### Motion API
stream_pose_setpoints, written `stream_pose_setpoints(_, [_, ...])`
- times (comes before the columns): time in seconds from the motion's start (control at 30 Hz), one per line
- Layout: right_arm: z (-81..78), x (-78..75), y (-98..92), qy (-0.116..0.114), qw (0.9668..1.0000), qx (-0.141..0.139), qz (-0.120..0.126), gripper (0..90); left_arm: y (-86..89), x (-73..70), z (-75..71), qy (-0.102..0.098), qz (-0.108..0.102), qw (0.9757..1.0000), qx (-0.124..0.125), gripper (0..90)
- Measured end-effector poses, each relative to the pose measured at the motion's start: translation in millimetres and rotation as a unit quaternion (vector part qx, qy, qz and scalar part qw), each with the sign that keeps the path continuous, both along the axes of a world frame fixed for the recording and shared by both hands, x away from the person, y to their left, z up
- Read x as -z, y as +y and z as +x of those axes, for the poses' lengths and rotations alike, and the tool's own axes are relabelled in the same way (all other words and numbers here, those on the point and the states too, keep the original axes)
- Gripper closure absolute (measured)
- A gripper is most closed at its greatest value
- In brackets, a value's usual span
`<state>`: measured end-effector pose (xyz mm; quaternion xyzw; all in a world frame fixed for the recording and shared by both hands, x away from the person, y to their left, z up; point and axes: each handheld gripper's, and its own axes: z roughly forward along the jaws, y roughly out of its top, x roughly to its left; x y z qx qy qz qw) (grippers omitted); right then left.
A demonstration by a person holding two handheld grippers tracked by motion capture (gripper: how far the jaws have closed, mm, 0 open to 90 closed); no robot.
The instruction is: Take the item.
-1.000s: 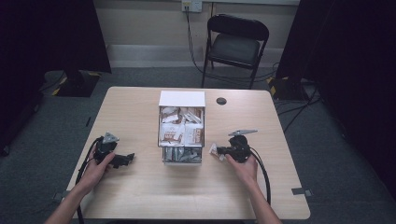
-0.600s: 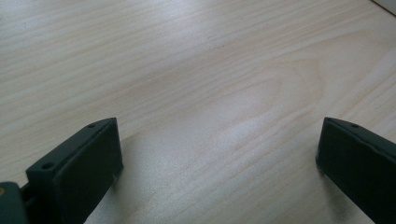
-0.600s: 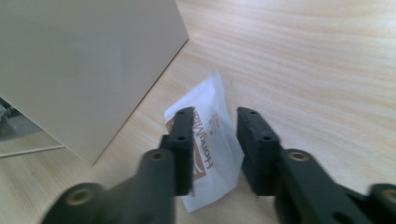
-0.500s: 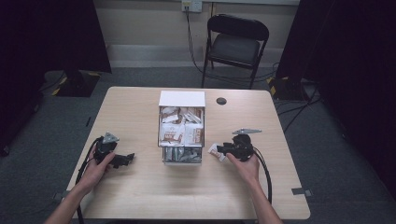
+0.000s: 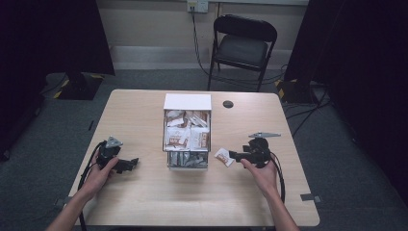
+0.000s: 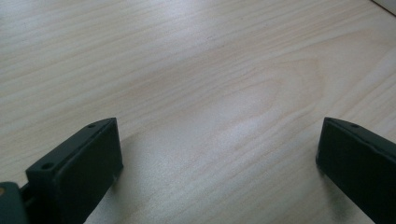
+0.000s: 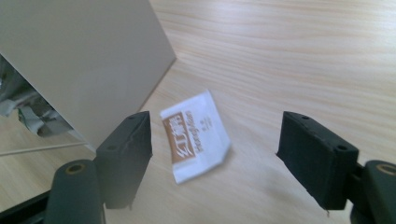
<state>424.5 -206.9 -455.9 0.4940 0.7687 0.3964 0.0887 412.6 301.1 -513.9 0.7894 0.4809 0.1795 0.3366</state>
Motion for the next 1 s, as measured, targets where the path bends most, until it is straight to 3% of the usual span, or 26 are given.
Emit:
stream_pose_setpoints(0.13, [-7.0, 0.6, -11.6, 0.011, 0.9998, 0.007, -0.017, 23.5, 0.0, 0.0, 0.0, 0.000, 0.000, 1.0000, 0.000, 0.0])
stream_pose_setpoints(0.2, [-10.0, -0.3, -19.4, 0.017, 0.9991, 0.022, -0.031, 22.4, 0.0, 0.0, 0.0, 0.000, 0.001, 1.0000, -0.001, 0.0])
stream_pose_setpoints(0.4, [-20.4, 4.2, -55.2, 0.012, 0.9966, 0.070, -0.040, 21.5, 0.0, 0.0, 0.0, 0.000, 0.000, 1.0000, 0.000, 0.0])
stream_pose_setpoints(0.43, [-25.7, 10.3, -66.9, -0.002, 0.9946, 0.094, -0.043, 21.2, 0.0, 0.0, 0.0, 0.000, 0.000, 1.0000, 0.000, 0.0])
stream_pose_setpoints(0.5, [-27.0, 14.6, -72.0, -0.001, 0.9931, 0.106, -0.049, 21.0, 0.0, 0.0, 0.0, 0.000, 0.000, 1.0000, -0.001, 0.0])
stream_pose_setpoints(0.57, [-27.1, 21.8, -79.5, 0.009, 0.9885, 0.127, -0.081, 21.1, 0.0, 0.0, -0.1, 0.000, 0.001, 1.0000, -0.001, 0.0])
stream_pose_setpoints(0.63, [-25.0, 27.7, -89.3, 0.025, 0.9832, 0.154, -0.095, 20.1, 0.0, -0.1, -0.1, 0.000, 0.001, 1.0000, -0.001, 0.0])
stream_pose_setpoints(0.73, [-25.6, 30.8, -90.8, 0.034, 0.9806, 0.163, -0.103, 20.0, 0.0, -0.1, -0.1, 0.000, 0.001, 1.0000, -0.001, 0.0])
stream_pose_setpoints(0.8, [-27.9, 33.5, -89.3, 0.019, 0.9788, 0.173, -0.109, 18.8, 0.0, 0.0, -0.1, 0.000, 0.000, 1.0000, -0.001, 0.0])
stream_pose_setpoints(0.83, [-31.6, 37.4, -85.2, 0.000, 0.9771, 0.179, -0.115, 17.3, 0.0, 0.0, -0.1, 0.000, 0.000, 1.0000, -0.001, 0.0])
stream_pose_setpoints(0.87, [-31.6, 37.4, -85.2, 0.000, 0.9771, 0.179, -0.115, 17.3, 0.0, 0.0, -0.1, 0.000, 0.000, 1.0000, -0.001, 0.0])
stream_pose_setpoints(0.9, [-35.8, 44.9, -80.7, -0.038, 0.9723, 0.187, -0.134, 15.4, 0.0, 0.0, -0.1, 0.000, 0.001, 1.0000, -0.001, 0.0])
stream_pose_setpoints(1.0, [-36.9, 46.2, -80.5, -0.044, 0.9717, 0.190, -0.133, 15.3, 0.2, -0.2, -0.2, 0.001, 0.002, 1.0000, 0.001, 0.0])
